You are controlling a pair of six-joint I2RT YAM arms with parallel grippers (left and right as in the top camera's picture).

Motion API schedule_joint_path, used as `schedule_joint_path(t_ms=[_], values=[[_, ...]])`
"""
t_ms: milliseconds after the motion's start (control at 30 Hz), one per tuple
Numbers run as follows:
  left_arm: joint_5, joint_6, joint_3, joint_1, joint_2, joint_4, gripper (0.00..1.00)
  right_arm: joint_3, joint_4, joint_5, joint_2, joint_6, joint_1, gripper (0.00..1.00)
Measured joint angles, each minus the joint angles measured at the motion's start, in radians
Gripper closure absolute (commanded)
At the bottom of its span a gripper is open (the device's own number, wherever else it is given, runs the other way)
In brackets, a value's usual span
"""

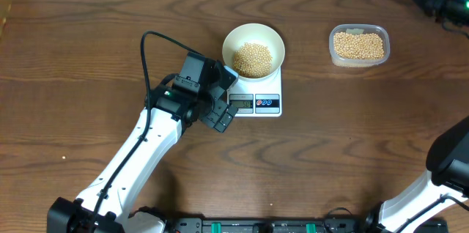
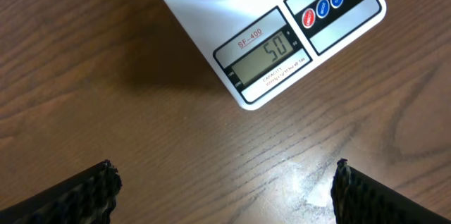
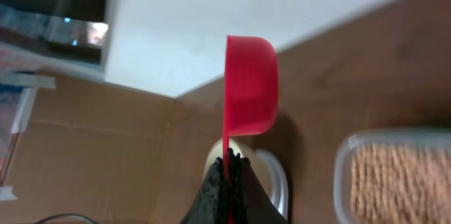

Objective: Scoop item into bowl and weigh 50g on scale
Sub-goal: 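Carry the red scoop right to the soybean tub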

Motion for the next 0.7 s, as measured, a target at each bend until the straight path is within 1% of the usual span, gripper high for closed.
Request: schedule_joint_path(t_ms=[133, 267, 367, 500, 700], values=[[-0.001, 0.0, 0.0, 0.0, 0.0, 0.0, 0.02, 0.0, -0.182, 0.061, 0.0, -0.062, 0.011, 0.99], [0.0, 0.0, 0.0, 0.0, 0.0, 0.001, 0.02, 0.0, -0.275, 0.155, -0.001, -0.106, 0.048, 0.99], [0.0, 0.0, 0.0, 0.0, 0.0, 0.0, 0.02, 0.0, -0.311, 0.24, -0.001, -0.119, 0.087, 0.99], [0.0, 0.0, 0.0, 0.0, 0.0, 0.0, 0.02, 0.0, -0.315, 0.369, -0.001, -0.127, 0.145, 0.99], [0.0, 0.0, 0.0, 0.0, 0.0, 0.0, 0.02, 0.0, -0.326, 0.599, -0.001, -0.13, 0.266, 0.99]])
